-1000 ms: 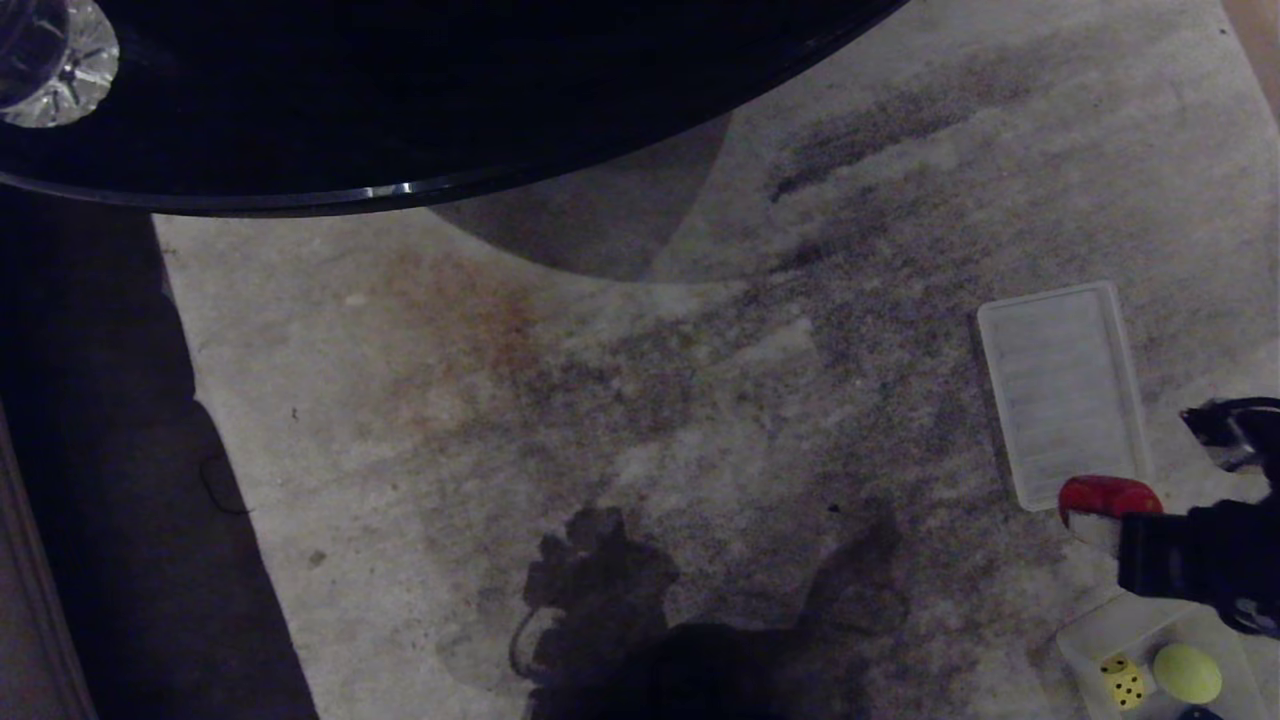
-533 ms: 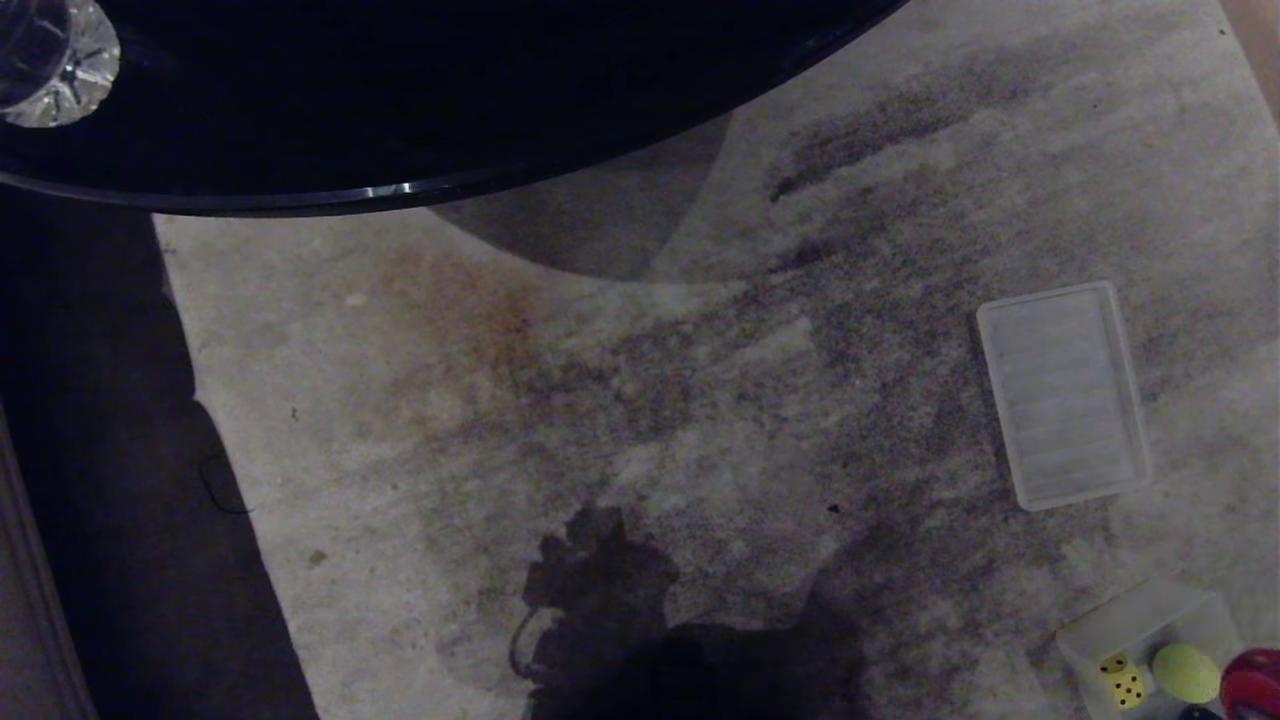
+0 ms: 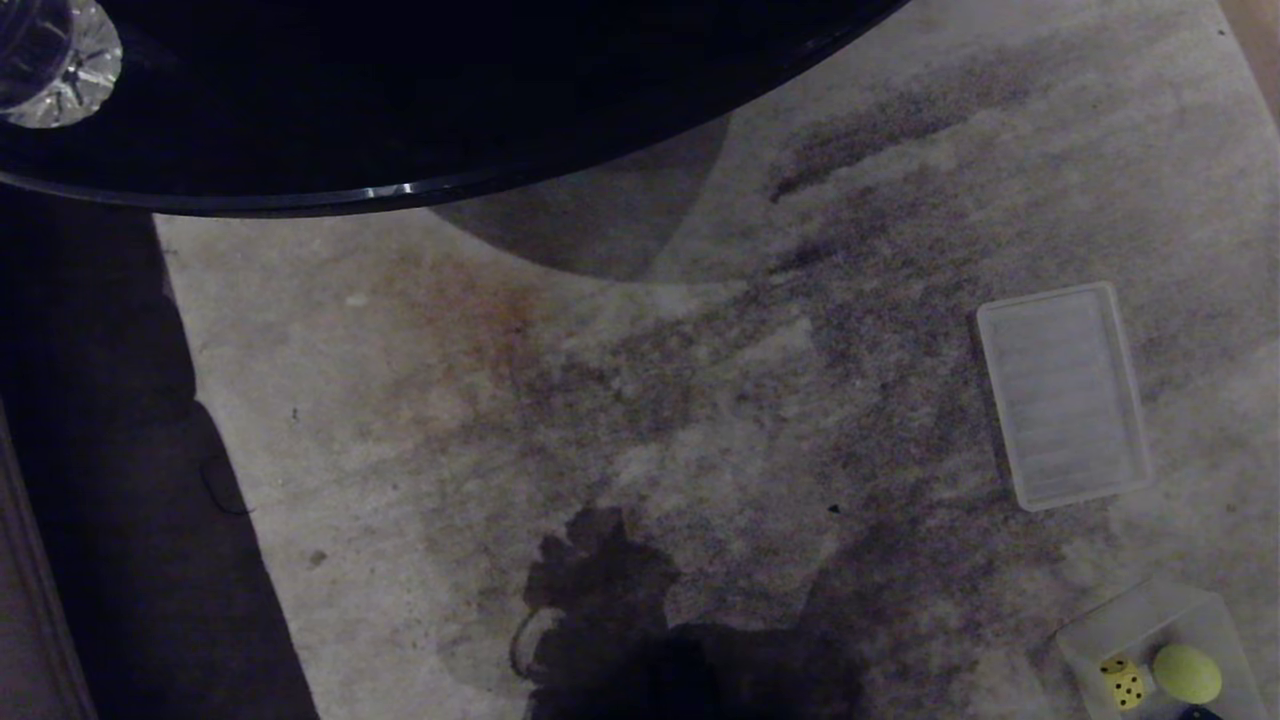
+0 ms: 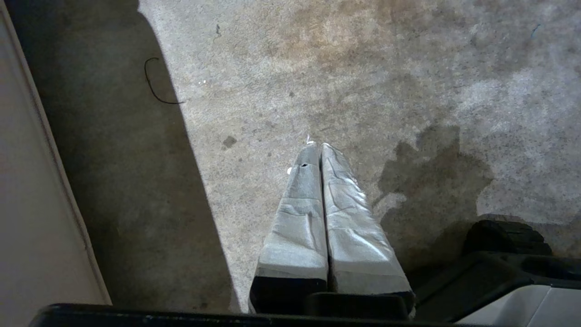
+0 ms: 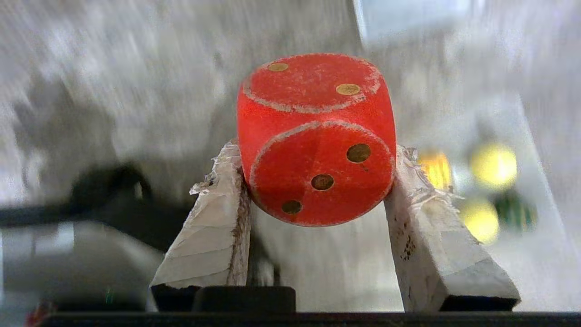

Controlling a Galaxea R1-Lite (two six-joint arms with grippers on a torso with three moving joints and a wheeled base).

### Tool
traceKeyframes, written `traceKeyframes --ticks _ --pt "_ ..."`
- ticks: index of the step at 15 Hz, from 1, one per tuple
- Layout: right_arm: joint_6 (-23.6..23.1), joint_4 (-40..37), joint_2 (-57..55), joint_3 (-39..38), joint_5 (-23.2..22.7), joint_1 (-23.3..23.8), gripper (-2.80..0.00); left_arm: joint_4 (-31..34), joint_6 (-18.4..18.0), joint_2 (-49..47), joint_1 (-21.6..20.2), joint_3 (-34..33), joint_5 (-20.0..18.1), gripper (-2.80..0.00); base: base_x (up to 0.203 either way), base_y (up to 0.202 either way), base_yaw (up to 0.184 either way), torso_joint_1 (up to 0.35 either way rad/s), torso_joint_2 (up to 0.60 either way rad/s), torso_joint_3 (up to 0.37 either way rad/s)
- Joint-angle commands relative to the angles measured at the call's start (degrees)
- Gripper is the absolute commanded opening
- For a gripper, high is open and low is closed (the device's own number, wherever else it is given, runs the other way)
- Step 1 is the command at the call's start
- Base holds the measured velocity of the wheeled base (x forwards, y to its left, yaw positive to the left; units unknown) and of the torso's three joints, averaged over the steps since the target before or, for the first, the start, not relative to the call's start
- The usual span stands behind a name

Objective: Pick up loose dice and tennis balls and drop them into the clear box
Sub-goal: Put the toys in the box

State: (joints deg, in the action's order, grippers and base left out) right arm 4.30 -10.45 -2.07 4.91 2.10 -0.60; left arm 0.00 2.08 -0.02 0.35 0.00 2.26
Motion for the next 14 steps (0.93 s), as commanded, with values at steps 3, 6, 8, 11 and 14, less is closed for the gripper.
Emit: traceKeyframes --ticks 3,6,8,11,14 --pt "-1.9 7.6 2.1 -3.8 -1.5 0.1 -2.8 0.0 0.0 -0.1 0.0 -0.1 0.0 -2.8 0.0 0.0 0.0 0.0 0.0 0.0" --pt "-1.8 7.7 2.1 -3.8 -1.6 0.1 -2.8 0.0 0.0 -0.1 0.0 -0.1 0.0 -2.8 0.0 0.0 0.0 0.0 0.0 0.0" --pt "-2.0 8.1 2.1 -3.9 -1.5 0.1 -2.8 0.0 0.0 -0.1 0.0 -0.1 0.0 -2.8 0.0 0.0 0.0 0.0 0.0 0.0" --pt "-1.9 8.1 2.1 -3.9 -1.5 0.1 -2.8 0.1 -0.3 -0.1 0.0 -0.1 -0.1 -2.8 0.0 0.0 0.0 0.0 0.0 0.0" --pt "-2.0 8.1 2.1 -3.9 -1.5 0.1 -2.8 0.1 -0.2 -0.1 0.0 -0.1 0.0 -2.8 0.0 0.0 0.0 0.0 0.0 0.0"
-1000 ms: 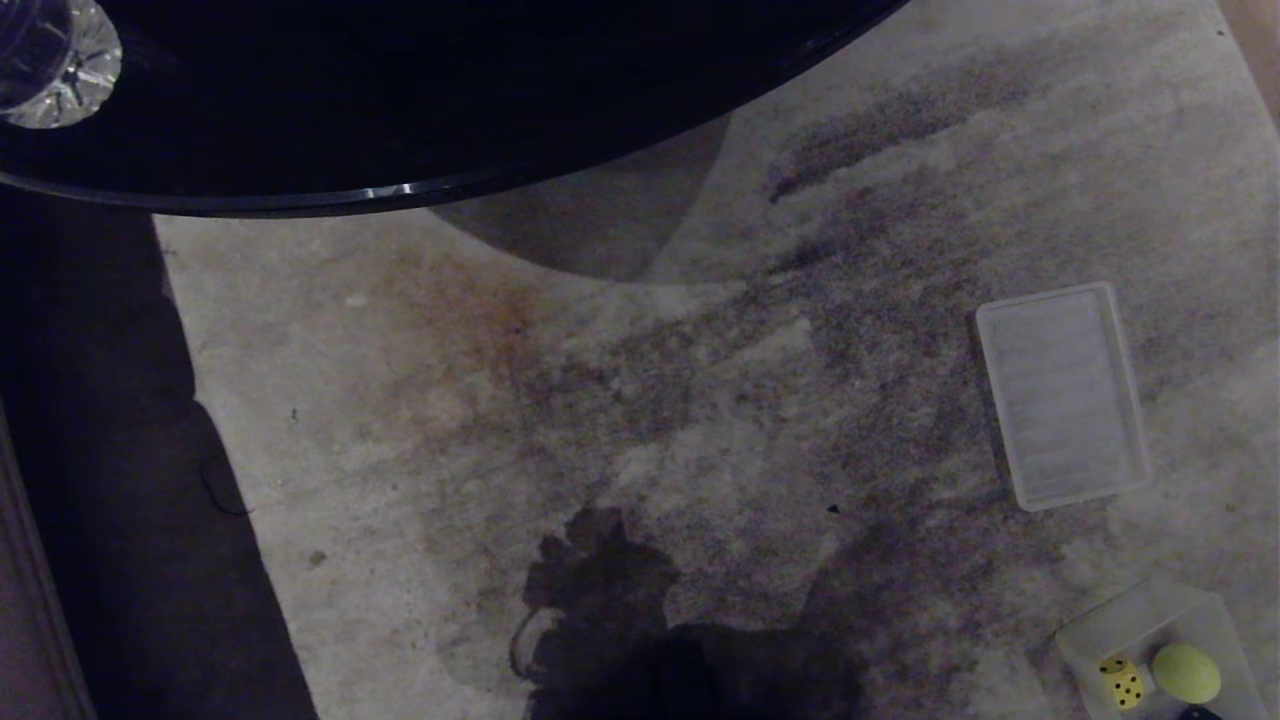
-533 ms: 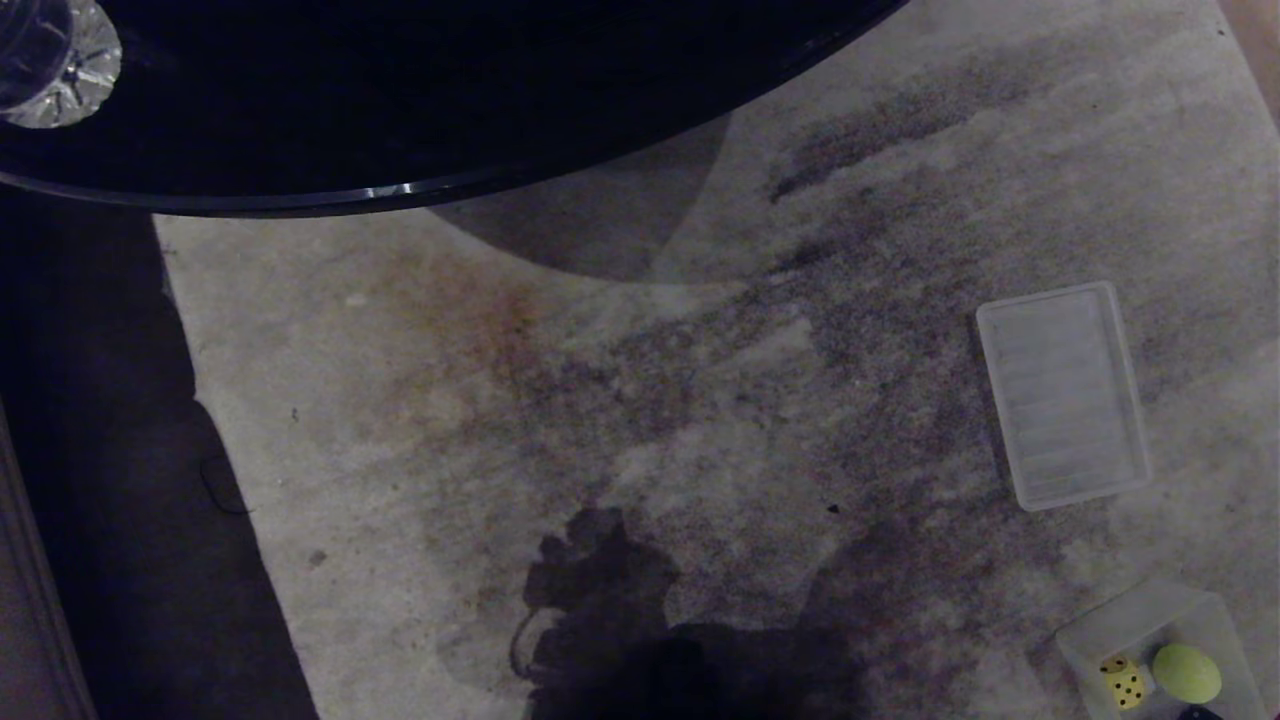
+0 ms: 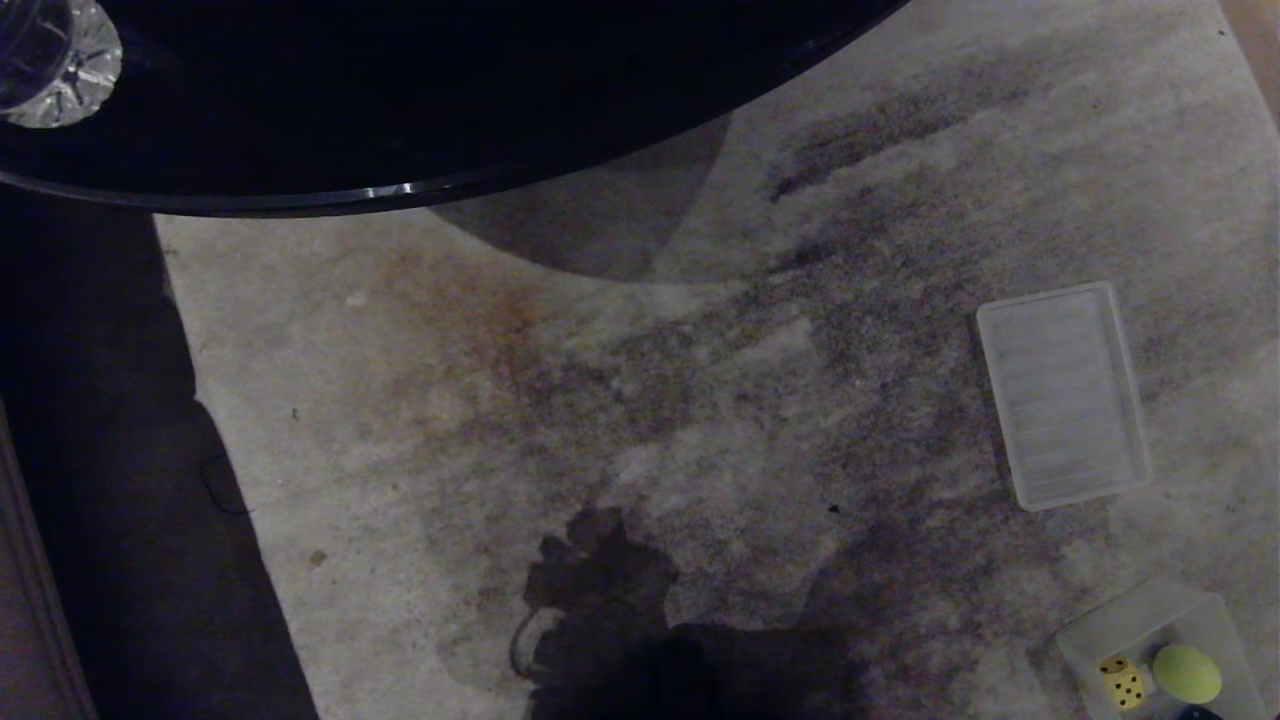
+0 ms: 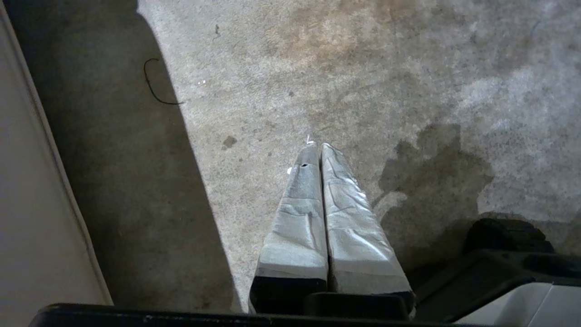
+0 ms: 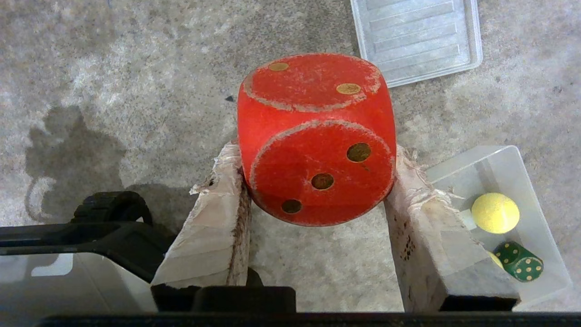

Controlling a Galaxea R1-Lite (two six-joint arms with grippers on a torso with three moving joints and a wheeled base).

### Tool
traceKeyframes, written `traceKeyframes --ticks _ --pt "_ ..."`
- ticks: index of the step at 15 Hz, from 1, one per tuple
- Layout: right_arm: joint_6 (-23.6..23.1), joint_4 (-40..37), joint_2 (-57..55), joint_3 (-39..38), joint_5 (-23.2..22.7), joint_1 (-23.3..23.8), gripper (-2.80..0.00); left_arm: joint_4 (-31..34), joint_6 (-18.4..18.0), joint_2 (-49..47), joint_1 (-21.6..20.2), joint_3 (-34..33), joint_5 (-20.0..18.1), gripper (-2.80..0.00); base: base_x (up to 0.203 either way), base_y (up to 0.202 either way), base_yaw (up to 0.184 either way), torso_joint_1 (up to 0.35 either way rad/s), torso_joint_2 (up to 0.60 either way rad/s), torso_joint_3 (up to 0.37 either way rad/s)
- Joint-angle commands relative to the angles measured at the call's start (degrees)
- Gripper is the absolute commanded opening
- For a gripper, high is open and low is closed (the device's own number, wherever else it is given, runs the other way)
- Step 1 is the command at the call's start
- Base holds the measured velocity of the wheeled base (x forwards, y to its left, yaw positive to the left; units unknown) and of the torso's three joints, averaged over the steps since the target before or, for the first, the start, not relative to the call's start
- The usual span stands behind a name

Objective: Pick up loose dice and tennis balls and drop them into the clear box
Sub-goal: Put the toys in the box

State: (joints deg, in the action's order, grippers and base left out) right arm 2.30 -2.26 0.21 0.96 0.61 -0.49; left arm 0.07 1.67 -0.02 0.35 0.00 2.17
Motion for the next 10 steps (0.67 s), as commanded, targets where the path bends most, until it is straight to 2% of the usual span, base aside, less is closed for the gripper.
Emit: traceKeyframes --ticks 1,10 --pt "0.0 -0.1 -0.2 0.0 0.0 0.0 -2.8 0.0 0.2 -0.1 0.0 -0.1 0.1 -2.8 0.0 0.0 0.0 0.0 0.0 0.0" --pt "0.1 -0.1 -0.2 0.0 0.0 0.0 -2.8 0.0 0.4 -0.1 0.0 -0.1 0.4 -2.8 0.0 0.0 0.0 0.001 0.0 0.005"
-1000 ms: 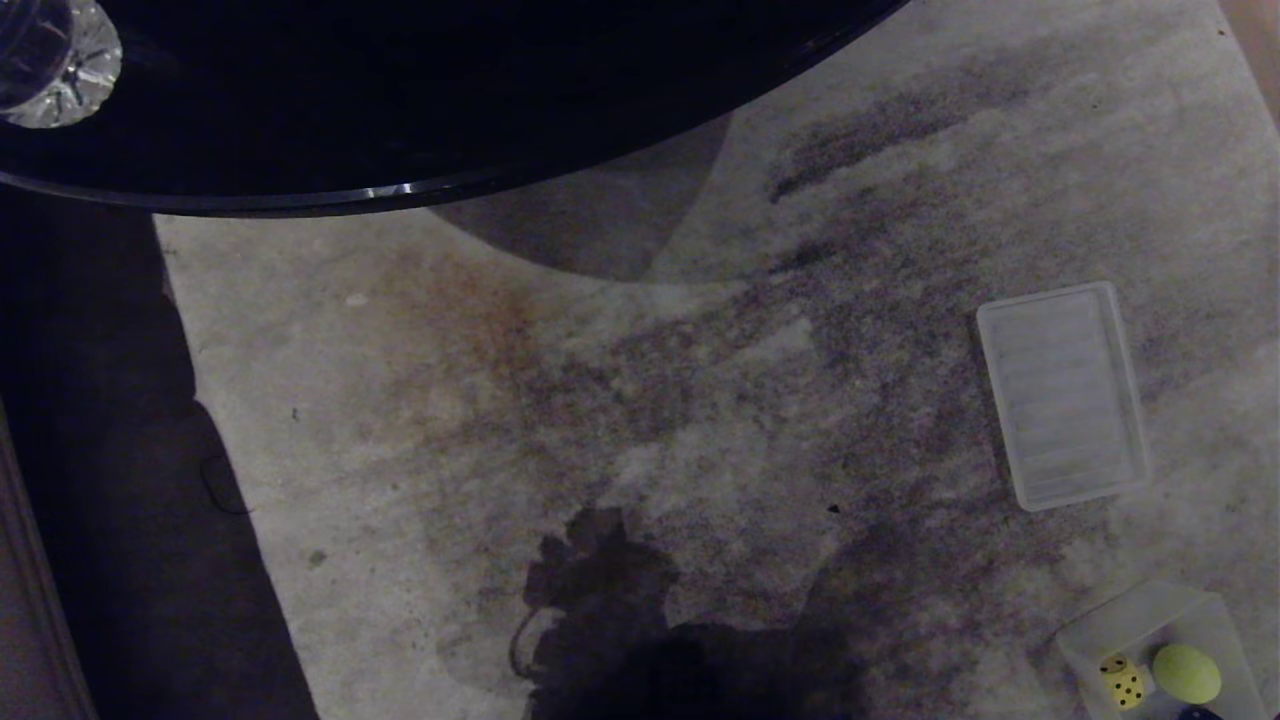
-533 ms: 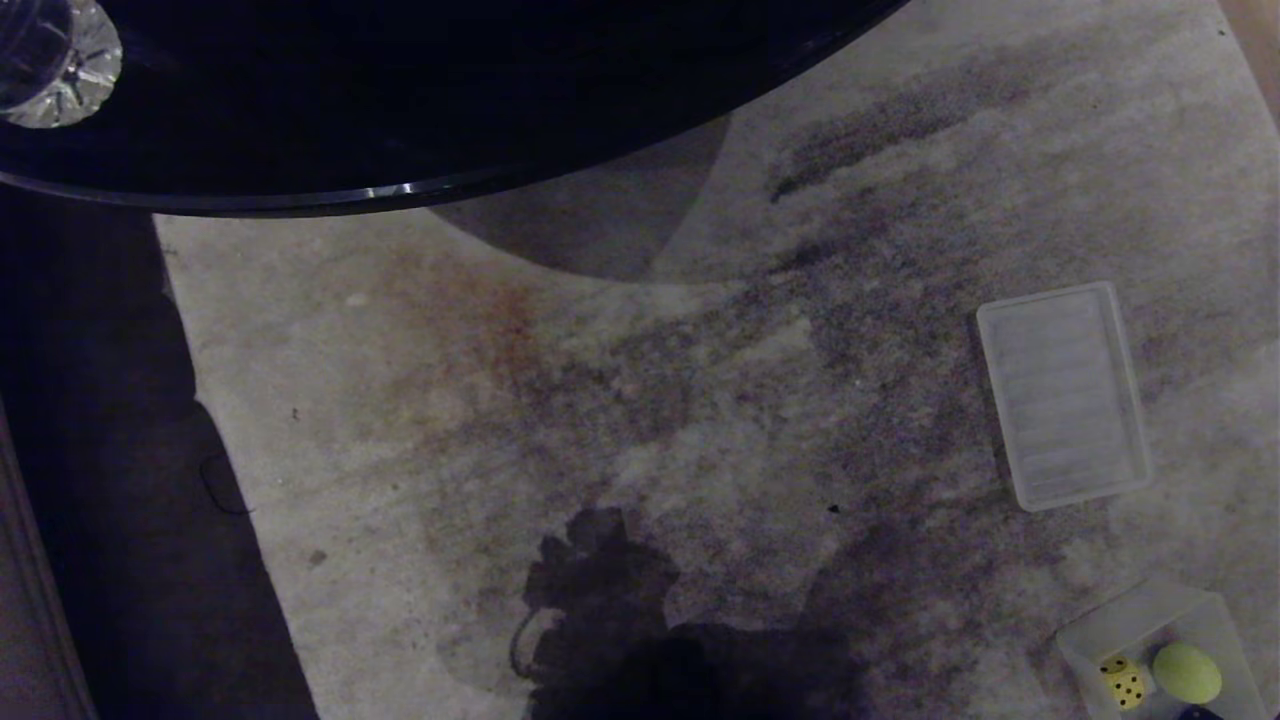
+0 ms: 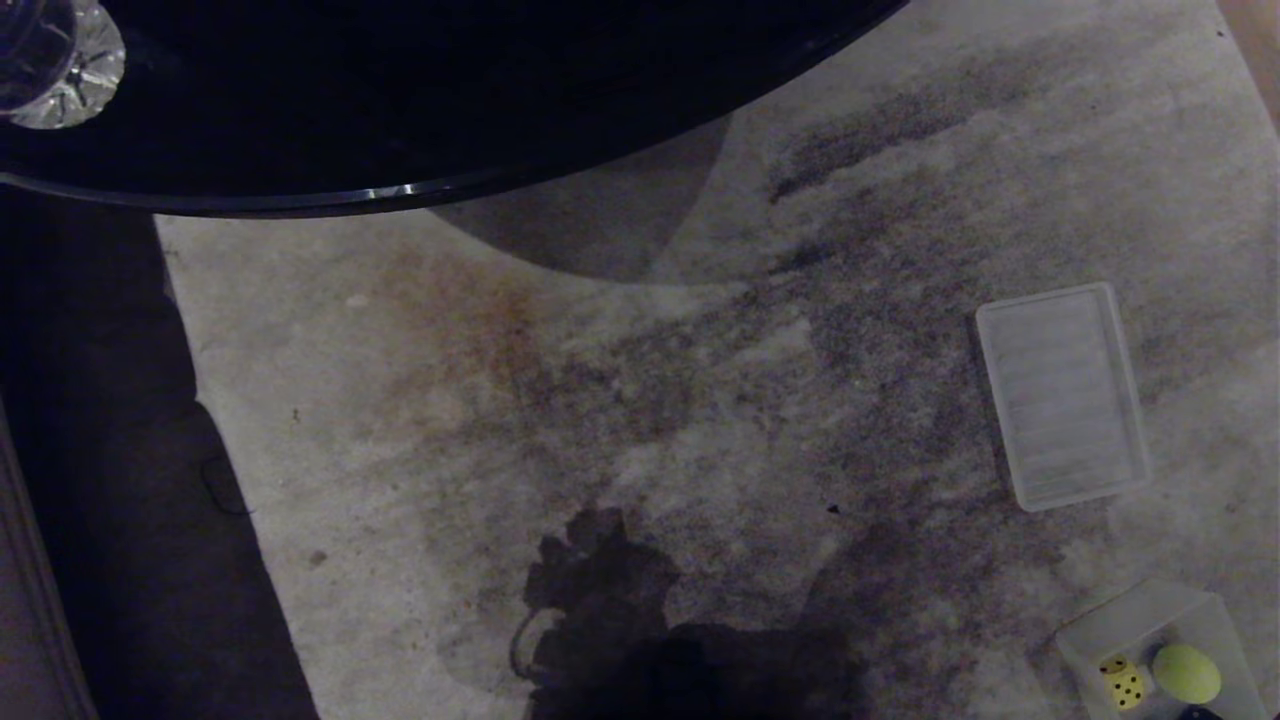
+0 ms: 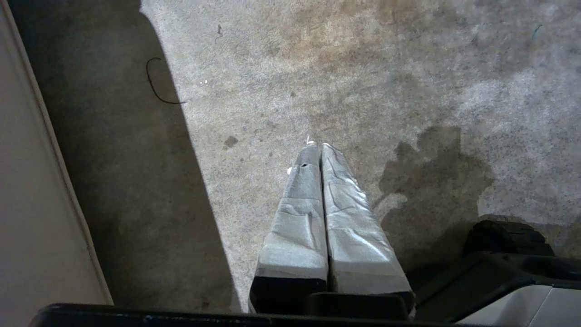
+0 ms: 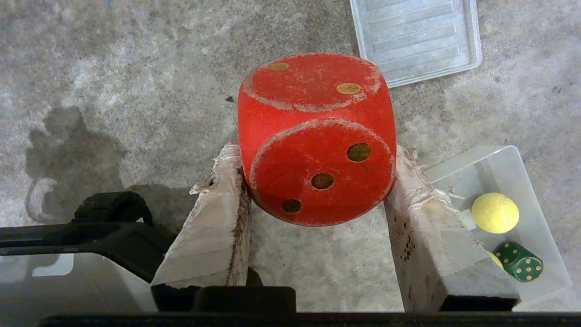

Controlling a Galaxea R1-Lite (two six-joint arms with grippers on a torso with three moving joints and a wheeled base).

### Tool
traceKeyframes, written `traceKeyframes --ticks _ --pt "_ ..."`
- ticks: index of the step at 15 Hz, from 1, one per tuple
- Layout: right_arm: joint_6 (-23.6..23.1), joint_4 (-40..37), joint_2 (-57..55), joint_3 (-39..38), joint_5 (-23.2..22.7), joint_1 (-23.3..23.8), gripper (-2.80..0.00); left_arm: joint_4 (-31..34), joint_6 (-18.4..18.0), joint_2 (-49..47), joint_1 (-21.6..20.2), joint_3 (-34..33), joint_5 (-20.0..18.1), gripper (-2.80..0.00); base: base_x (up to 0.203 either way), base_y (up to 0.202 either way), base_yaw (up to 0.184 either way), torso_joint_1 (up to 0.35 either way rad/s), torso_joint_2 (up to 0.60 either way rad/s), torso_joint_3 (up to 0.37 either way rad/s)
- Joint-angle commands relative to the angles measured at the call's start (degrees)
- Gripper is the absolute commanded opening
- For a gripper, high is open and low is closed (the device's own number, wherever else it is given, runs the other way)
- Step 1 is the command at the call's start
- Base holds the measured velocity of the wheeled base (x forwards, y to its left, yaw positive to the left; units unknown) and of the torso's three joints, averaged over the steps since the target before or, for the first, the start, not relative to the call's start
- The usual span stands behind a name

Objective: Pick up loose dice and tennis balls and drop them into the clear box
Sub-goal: Put the toys in the box

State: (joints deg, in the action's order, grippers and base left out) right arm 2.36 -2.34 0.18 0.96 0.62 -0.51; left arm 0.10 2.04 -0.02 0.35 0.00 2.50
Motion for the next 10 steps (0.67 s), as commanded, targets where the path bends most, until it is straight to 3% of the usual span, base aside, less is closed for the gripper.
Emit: traceKeyframes --ticks 1,10 --pt "-0.1 0.0 -0.2 0.0 0.0 0.0 -2.8 0.0 -0.1 -0.1 0.0 -0.1 0.0 -2.8 0.0 0.0 0.0 0.002 0.0 0.112" --pt "0.0 0.0 -0.2 0.0 0.0 0.0 -2.8 0.0 0.0 -0.1 0.0 -0.1 0.0 -2.8 0.0 0.0 0.0 0.002 0.0 0.197"
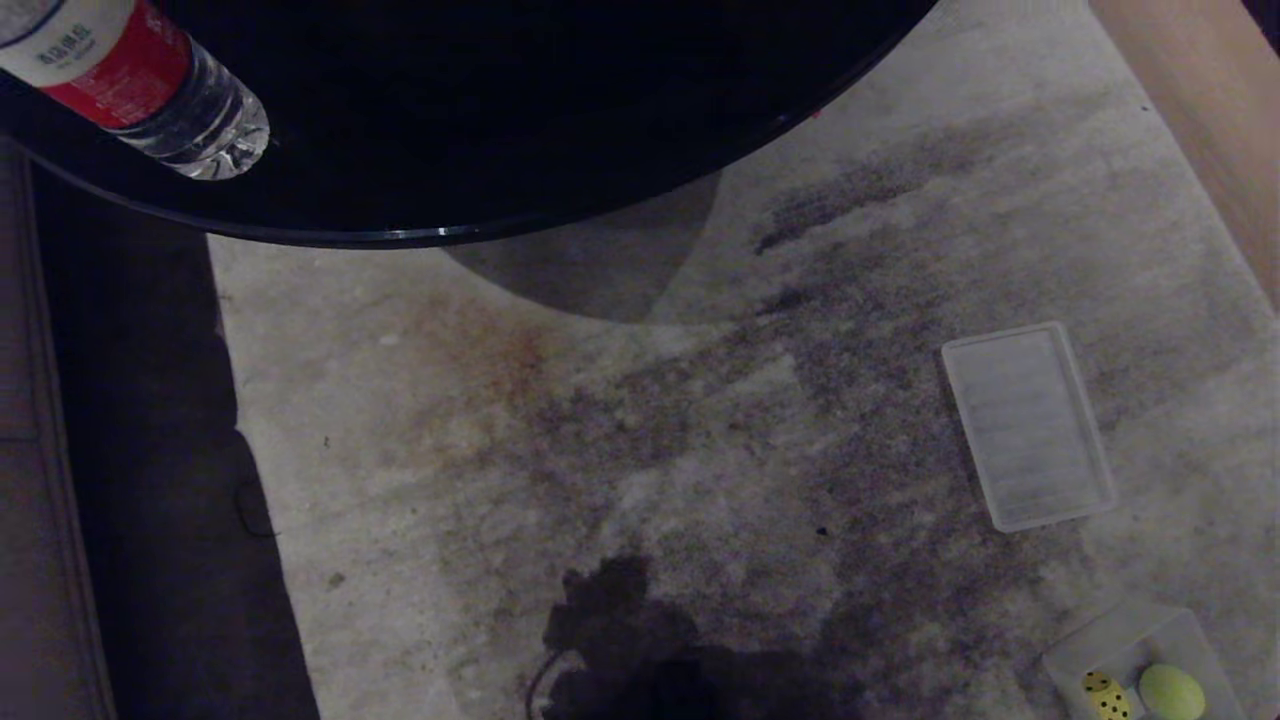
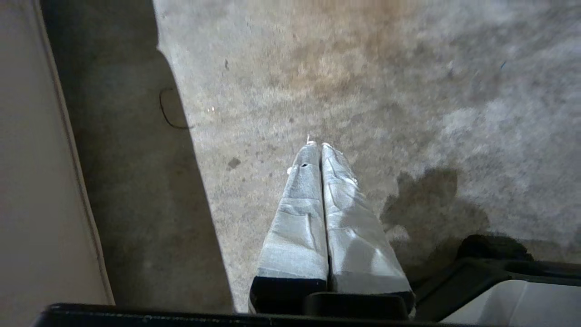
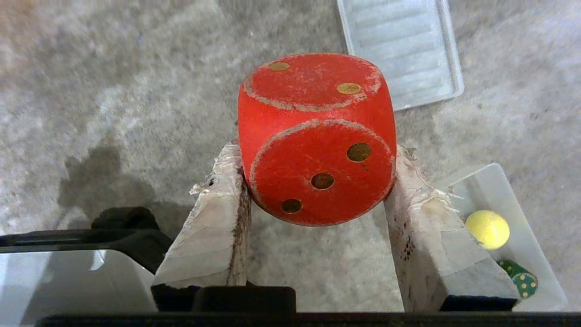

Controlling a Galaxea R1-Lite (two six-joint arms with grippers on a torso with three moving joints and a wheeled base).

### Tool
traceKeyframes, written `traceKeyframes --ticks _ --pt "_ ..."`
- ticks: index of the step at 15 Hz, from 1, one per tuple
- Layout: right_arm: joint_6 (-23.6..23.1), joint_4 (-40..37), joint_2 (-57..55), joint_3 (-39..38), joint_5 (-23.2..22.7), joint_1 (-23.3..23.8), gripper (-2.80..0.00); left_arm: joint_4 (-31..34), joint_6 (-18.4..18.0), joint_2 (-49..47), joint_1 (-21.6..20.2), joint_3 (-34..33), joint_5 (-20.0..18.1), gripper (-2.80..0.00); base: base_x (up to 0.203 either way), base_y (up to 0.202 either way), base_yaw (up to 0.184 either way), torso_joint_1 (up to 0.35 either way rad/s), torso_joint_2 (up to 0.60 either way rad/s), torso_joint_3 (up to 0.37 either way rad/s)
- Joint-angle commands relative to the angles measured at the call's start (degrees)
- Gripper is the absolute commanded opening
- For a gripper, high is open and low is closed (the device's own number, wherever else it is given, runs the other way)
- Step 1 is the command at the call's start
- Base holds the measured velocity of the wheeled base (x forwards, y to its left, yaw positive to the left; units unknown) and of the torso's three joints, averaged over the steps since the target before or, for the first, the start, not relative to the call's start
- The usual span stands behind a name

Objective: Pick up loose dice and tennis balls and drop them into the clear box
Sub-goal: Put the toys in the box

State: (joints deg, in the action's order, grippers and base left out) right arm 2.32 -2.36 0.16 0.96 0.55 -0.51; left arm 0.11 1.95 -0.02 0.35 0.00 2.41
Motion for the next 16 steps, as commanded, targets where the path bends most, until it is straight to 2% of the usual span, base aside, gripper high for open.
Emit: traceKeyframes --ticks 1,16 --pt "0.0 0.0 -0.2 0.0 0.1 0.0 -2.8 0.0 0.1 -0.1 0.0 -0.1 0.0 -2.8 0.0 0.0 0.0 0.002 0.0 0.198" --pt "0.0 0.0 -0.2 0.0 0.1 0.0 -2.8 0.0 0.1 -0.1 0.0 -0.1 0.0 -2.8 0.0 0.0 0.0 0.003 0.0 0.203"
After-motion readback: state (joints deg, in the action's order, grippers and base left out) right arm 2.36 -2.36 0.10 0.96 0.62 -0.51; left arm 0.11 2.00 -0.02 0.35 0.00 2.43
